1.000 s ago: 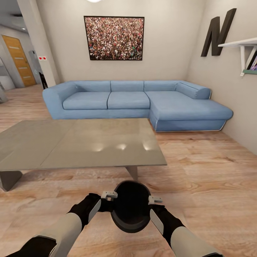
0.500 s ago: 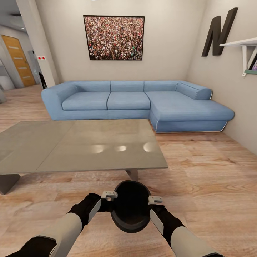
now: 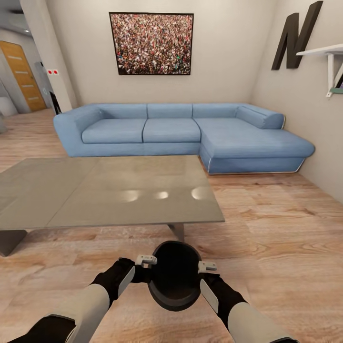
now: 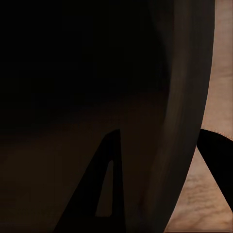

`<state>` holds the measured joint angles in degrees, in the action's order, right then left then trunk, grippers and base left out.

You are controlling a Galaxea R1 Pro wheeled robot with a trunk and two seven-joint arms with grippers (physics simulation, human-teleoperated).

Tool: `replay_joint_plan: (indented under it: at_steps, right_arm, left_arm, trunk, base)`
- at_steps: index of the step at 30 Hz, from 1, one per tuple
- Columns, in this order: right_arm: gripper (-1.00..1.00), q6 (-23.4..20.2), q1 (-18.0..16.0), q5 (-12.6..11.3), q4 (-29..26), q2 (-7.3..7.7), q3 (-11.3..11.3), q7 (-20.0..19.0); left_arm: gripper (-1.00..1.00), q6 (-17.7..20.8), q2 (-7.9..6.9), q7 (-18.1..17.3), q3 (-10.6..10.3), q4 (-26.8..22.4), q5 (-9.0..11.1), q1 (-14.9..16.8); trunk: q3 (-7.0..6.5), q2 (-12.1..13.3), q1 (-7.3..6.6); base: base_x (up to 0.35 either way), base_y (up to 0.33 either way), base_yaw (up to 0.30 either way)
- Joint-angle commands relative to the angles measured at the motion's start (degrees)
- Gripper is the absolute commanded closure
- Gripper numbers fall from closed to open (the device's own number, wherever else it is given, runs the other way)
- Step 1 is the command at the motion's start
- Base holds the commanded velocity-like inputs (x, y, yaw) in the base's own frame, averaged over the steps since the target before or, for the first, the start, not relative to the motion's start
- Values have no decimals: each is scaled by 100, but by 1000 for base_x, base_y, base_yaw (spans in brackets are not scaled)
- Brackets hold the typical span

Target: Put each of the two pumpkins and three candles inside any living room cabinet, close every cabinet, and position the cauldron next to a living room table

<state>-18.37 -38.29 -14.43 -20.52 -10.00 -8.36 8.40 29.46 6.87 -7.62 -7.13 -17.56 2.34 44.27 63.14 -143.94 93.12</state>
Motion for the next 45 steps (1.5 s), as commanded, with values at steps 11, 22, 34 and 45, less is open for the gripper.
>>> replay_joint_plan:
  at_steps: [11, 22, 34, 45]
  right_arm:
    - [100, -9, -3, -151, -75, 0, -122, -23]
    - [100, -9, -3, -151, -75, 0, -122, -23]
    - [100, -9, -3, -151, -75, 0, -122, -23]
    - [100, -9, -3, -150, -75, 0, -122, -23]
  left_arm:
    - [100, 25, -8, -9, -26, -1, -15, 3]
    - [100, 25, -8, -11, -26, -1, -15, 3]
    - [100, 25, -11, -11, -26, -1, -15, 3]
    - [100, 25, -11, -15, -26, -9, -15, 3]
  trunk:
    - [249, -18, 26]
    - [404, -27, 44]
    - [426, -29, 47]
    - [426, -29, 47]
  base:
    - [0, 0, 0]
    - [0, 0, 0]
    - [16, 0, 0]
    - [82, 0, 0]
